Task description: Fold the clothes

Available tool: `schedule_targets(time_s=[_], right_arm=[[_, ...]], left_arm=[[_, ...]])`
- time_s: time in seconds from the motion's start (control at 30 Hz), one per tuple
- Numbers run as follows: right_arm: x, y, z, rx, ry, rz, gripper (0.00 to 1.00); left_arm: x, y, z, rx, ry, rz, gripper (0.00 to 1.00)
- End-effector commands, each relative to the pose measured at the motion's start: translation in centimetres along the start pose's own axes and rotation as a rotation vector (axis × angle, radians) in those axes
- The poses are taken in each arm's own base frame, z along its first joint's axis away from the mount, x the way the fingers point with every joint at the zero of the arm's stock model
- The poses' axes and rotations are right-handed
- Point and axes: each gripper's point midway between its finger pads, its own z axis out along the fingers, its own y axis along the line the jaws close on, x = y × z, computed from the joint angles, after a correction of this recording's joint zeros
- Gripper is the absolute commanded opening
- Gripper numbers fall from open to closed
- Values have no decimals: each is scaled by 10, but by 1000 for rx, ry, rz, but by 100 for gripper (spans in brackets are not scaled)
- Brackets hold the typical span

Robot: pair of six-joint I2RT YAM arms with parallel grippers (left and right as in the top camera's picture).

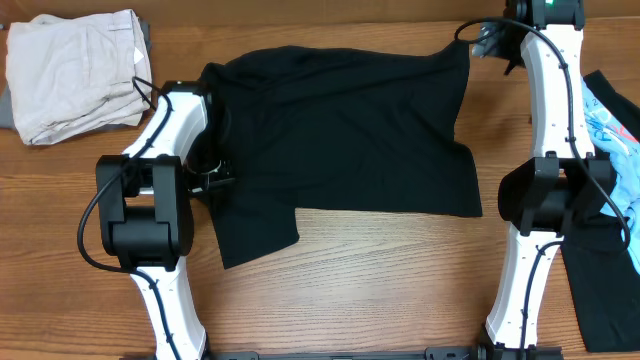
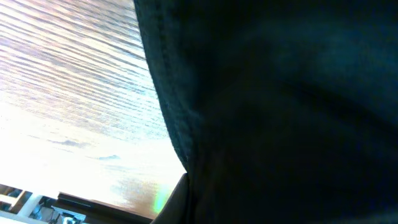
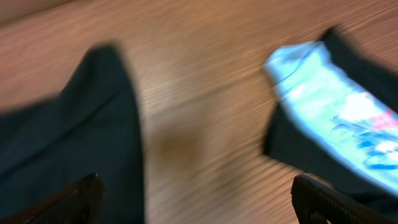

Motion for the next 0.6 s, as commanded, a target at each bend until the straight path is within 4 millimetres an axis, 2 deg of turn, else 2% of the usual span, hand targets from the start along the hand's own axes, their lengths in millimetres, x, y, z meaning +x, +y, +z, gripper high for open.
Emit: schedule_targets(time_s=[0.0, 0.07, 0.13, 0.17, 0.2, 0.23, 0.37, 0.47, 0.57], right_arm=[[-2, 33, -50, -216, -13, 2, 100], [-5, 28, -67, -222, -22, 89, 100], [-10, 16, -89, -229, -45, 163, 100], [-12, 9, -101, -233, -60, 189, 100], [-14, 3, -114, -241, -75, 202, 100], [-14, -1, -126, -255, -87, 208, 100], [-2, -16, -164, -286, -85, 216, 100], [19, -26, -180, -267, -36, 210, 100], [21, -34, -199, -274, -69, 209, 100]], left_arm=[[-9, -3, -38, 25, -123, 20, 5], [-7, -5, -61, 53, -200, 26, 9], [-1, -5, -84, 81, -271, 32, 24], [3, -4, -94, 94, -303, 32, 43], [8, -2, -102, 103, -326, 33, 94], [13, 0, -110, 112, -346, 32, 100], [31, 9, -122, 117, -357, 30, 100], [40, 14, -117, 97, -315, 20, 100], [40, 24, -111, 49, -318, -58, 100]])
